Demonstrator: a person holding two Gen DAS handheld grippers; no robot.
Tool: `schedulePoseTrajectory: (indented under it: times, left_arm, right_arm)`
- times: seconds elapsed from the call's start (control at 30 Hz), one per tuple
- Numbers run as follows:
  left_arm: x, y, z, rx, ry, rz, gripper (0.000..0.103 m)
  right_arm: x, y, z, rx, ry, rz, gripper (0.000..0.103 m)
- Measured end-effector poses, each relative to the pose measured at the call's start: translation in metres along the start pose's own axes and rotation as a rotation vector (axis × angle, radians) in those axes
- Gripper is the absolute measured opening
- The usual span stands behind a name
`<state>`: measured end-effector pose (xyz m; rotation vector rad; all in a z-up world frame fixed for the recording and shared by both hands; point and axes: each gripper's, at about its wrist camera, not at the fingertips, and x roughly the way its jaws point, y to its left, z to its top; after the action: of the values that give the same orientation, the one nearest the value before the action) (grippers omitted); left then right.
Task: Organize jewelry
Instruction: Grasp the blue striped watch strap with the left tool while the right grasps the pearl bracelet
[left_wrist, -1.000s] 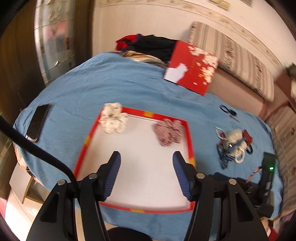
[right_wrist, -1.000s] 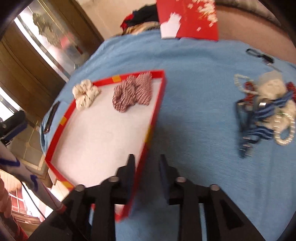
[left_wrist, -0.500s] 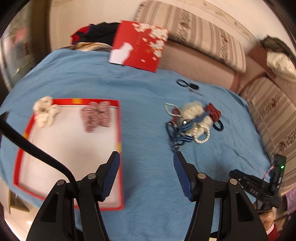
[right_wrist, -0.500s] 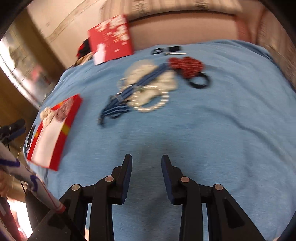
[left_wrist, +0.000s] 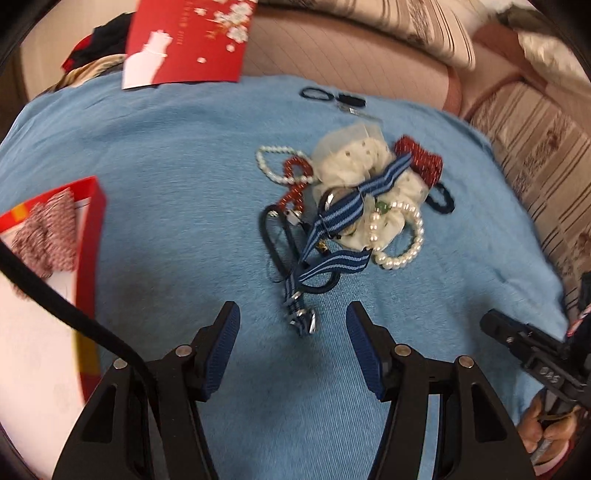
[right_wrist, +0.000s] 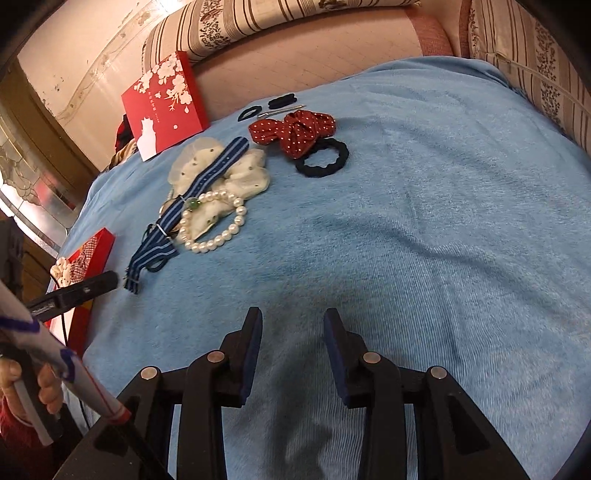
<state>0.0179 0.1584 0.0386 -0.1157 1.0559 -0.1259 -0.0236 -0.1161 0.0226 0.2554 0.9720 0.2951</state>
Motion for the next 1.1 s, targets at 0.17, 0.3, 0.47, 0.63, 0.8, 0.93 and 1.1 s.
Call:
schedulePoseTrajectory:
  times: [0.17,0.3,0.47,0.63,0.8,0.93,1.1]
  left_arm:
    - [0.011,0.001,0.000,-0.034,0.026,0.027,0.009]
    - [-0.019,0.006,-0.009,-0.053,-0.021,0.021,0.009]
    - [-0.067,0.009,-0.044,-0.017,-0.045,-0.009,0.009]
    - [-0.091,0.016,-0.091,0.021,0.007,-0.024,0.009]
    - [-0.110,0.023,-0.105,0.034,-0.023,-0.013,0.036]
    - [-0.117,0.016,-0.095,0.054,-0.081,-0.011,0.049]
    - [-0.088,-0.006,-0.073,0.140,-0.061,-0.018,0.050]
  right_arm:
    - [0.002,-0.002,0.000,0.005,-0.013,0.020,0.037]
    - [0.000,-0.004,-0.002,0.011,-0.018,0.021,0.037]
    - [-0.004,-0.006,-0.005,0.016,-0.027,0.012,0.037]
    - [-0.004,-0.004,-0.006,0.009,-0.028,0.008,0.037]
    - [-0.003,-0.001,-0.008,-0.009,-0.027,-0.002,0.037]
    - [-0.003,-0.001,-0.010,-0.003,-0.029,-0.004,0.038]
    - [-0.005,0.000,-0.004,0.028,-0.016,0.033,0.039]
